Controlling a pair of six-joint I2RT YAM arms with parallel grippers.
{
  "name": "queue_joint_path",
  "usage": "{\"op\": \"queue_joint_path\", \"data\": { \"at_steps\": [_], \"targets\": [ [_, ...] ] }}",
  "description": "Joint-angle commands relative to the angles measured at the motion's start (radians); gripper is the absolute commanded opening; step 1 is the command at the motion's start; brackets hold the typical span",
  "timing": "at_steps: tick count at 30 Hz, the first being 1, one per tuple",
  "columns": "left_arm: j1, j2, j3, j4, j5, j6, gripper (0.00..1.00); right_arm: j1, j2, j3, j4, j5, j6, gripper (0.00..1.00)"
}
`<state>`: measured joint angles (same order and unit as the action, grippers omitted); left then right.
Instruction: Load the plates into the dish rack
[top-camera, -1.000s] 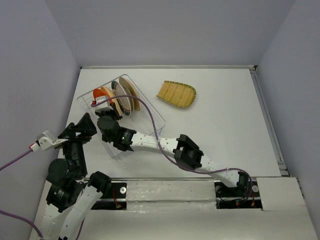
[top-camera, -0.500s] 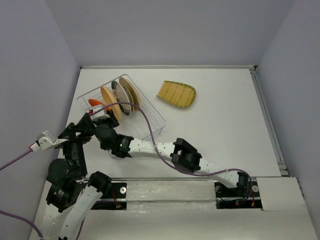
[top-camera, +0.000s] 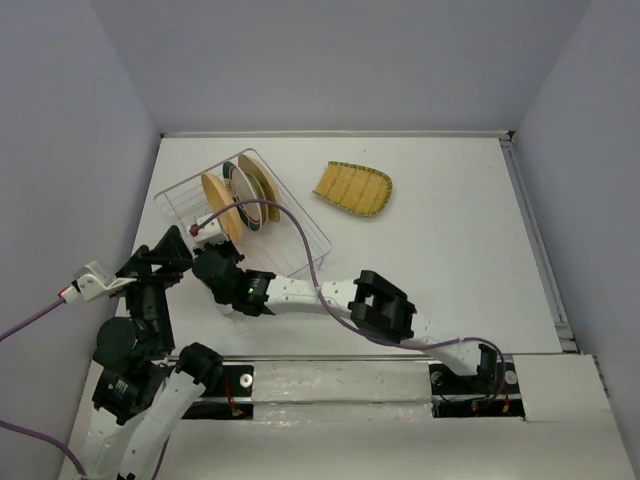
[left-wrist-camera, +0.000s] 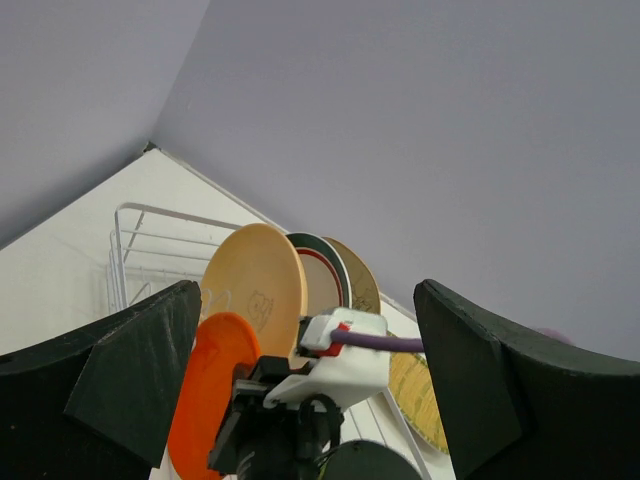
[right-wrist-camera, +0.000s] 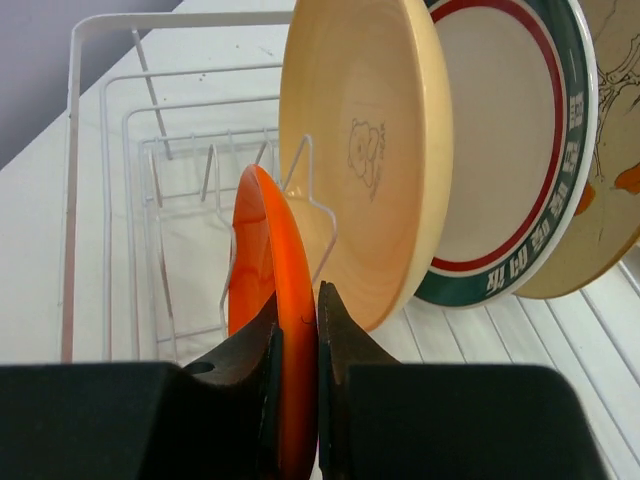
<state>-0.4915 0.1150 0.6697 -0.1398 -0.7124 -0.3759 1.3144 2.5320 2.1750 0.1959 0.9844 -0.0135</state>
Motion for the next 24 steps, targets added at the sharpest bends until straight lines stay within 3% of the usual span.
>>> {"op": "queue_joint_path", "data": {
  "at_steps": [1, 7, 11, 17, 24],
  "targets": [
    [-0.005, -0.005, 0.022, 0.026, -0.029, -0.006, 0.99, -0.024, -0.087, 0.005, -0.026, -0.101, 0.182, 0.07],
    [-0.005, -0.008, 0.022, 0.025, -0.025, -0.006, 0.99, -0.055, -0.113, -0.050, 0.017, -0.121, 0.161, 0.07],
    [-0.007, -0.006, 0.022, 0.025, -0.025, -0.006, 0.99, -0.055, -0.076, 0.007, 0.223, -0.069, -0.150, 0.07],
    [-0.007, -0.005, 0.022, 0.023, -0.024, -0.006, 0.99, -0.064, 0.010, 0.166, 0.441, -0.058, -0.456, 0.07],
    [-0.010, -0.006, 0.022, 0.025, -0.025, -0.006, 0.99, -0.096, 0.030, 0.204, 0.372, -0.079, -0.375, 0.07]
  ]
}}
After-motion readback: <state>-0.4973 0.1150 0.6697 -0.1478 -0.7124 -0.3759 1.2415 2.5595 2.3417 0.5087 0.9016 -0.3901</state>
